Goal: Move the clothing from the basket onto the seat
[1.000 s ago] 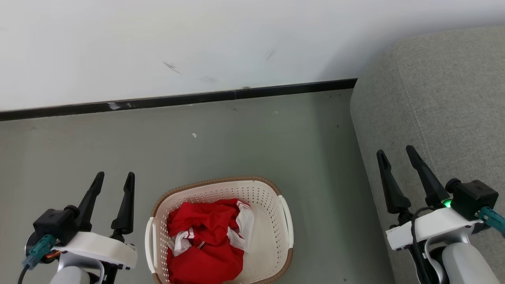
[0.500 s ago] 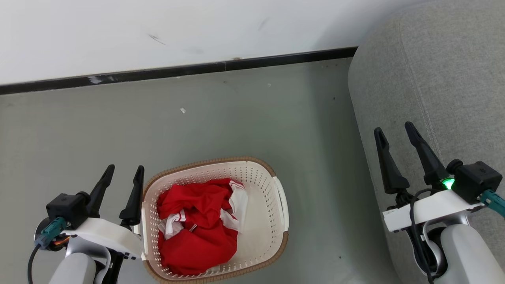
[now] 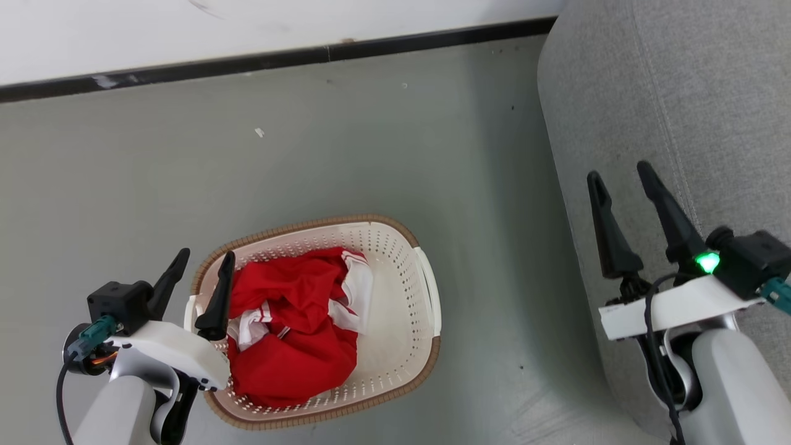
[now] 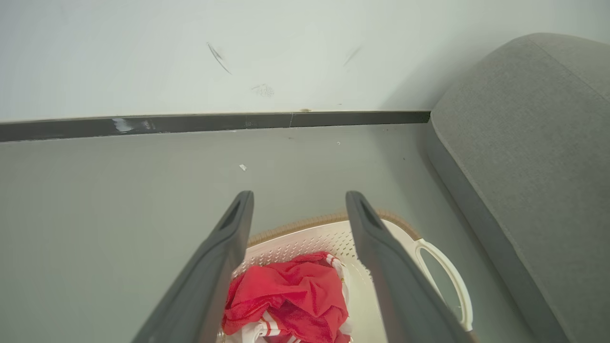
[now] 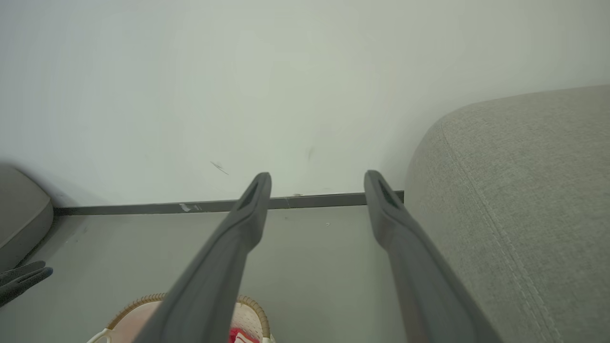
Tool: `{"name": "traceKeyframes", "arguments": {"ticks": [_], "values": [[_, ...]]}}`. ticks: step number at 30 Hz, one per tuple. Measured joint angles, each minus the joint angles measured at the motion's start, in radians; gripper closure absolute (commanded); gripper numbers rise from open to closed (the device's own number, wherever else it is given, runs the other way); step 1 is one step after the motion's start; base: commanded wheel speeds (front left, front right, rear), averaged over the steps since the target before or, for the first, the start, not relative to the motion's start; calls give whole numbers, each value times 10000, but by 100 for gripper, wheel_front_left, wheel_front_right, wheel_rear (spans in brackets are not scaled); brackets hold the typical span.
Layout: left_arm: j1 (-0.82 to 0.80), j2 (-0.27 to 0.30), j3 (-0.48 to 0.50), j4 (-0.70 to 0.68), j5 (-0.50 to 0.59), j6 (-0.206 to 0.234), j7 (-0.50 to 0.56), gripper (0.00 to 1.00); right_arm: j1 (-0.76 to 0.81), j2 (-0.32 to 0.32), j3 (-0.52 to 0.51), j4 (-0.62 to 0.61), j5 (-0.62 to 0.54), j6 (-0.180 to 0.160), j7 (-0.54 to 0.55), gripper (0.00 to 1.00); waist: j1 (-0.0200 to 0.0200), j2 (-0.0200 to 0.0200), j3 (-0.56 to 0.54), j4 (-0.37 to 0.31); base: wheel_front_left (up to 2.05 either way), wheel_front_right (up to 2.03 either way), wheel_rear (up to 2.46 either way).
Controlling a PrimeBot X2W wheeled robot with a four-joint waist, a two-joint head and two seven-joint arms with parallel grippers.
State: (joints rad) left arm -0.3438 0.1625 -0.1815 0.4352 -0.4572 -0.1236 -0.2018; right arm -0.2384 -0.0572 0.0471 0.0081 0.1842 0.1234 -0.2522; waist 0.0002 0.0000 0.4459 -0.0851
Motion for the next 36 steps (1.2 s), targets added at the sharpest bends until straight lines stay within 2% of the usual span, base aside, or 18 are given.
{"name": "traceKeyframes", "arguments": {"ticks": [8,25,36], "values": [[-476,-75,-372,784,-113,-25,422,0,-598,27,10,-341,-13,0,-2,0,0,0,606,-191,0,0,0],[-1276,-240,-1831,2276,-625,-27,1511,0,-1207,44,27,-922,25,0,-29,0,0,0,1858,-659,0,0,0],[-1751,-240,-2065,3285,-1032,-27,2219,0,-1603,46,67,-1089,280,0,-29,0,0,0,2551,-949,0,0,0]]}}
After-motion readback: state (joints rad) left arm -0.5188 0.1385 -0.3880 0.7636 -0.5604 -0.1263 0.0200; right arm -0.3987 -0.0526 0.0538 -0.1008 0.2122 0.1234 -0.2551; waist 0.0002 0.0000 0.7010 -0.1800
